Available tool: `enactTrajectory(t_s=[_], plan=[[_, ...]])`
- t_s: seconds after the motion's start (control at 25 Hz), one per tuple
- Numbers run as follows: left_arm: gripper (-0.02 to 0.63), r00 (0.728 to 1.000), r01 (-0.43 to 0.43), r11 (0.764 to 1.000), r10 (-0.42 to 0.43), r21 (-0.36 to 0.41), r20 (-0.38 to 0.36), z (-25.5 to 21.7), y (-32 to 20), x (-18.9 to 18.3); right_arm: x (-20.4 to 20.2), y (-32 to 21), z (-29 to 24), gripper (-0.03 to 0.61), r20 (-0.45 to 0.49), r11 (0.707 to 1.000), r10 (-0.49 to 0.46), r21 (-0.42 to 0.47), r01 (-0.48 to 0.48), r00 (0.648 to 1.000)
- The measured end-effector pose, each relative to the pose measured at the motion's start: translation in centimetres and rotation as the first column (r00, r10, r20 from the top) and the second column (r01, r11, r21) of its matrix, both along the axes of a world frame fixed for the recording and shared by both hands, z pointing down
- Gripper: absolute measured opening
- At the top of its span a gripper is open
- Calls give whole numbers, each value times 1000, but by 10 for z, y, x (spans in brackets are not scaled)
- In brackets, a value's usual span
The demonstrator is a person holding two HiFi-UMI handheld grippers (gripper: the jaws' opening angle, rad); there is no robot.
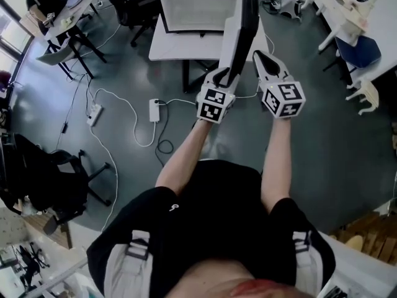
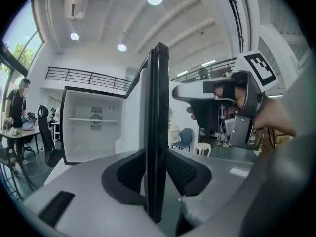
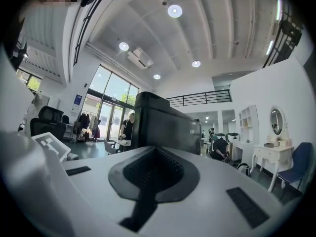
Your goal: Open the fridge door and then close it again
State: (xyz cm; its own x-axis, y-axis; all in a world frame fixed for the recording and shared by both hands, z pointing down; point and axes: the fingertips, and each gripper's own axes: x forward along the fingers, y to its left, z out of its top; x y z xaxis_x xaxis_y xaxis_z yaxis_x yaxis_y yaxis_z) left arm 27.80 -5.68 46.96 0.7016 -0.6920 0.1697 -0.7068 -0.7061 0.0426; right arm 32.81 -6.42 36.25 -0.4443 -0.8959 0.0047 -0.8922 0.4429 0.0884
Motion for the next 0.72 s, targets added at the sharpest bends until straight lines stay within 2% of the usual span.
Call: enactTrajectory(t_s=[0.16, 0.36, 0.72], plan=[[130, 1000, -17, 1000, 16, 11, 9, 0, -1, 7, -3, -6, -24, -6, 5, 998, -43, 41, 43, 999], [129, 1000, 19, 1000, -18, 23, -14, -2, -4, 8, -11, -9, -31, -6, -36, 995, -83, 53, 85, 996], [128, 999, 43, 999, -43, 26, -25, 0, -20, -29, -50, -20, -25, -6, -44, 984, -168, 45, 170, 985]])
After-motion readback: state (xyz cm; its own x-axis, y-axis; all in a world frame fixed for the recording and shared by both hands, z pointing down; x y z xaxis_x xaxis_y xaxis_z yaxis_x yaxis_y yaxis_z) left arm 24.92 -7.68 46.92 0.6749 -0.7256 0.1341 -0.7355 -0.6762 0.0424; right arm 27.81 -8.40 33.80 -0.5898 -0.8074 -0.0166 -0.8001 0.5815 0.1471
